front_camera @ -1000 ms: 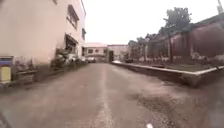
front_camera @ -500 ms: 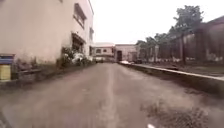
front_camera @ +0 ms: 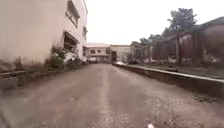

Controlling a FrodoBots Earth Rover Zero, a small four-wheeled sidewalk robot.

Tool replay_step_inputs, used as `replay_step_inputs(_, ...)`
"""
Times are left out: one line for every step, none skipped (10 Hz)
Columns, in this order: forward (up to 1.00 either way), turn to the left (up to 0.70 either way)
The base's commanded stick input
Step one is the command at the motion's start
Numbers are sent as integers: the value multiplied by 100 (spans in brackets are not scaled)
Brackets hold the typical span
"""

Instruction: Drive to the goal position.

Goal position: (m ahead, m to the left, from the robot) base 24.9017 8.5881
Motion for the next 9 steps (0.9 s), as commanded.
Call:
replay_step_inputs(100, 12)
replay_step_inputs(100, 12)
replay_step_inputs(100, 12)
replay_step_inputs(100, 12)
replay_step_inputs(100, 12)
replay_step_inputs(100, 12)
replay_step_inputs(100, 12)
replay_step_inputs(100, 7)
replay_step_inputs(100, -17)
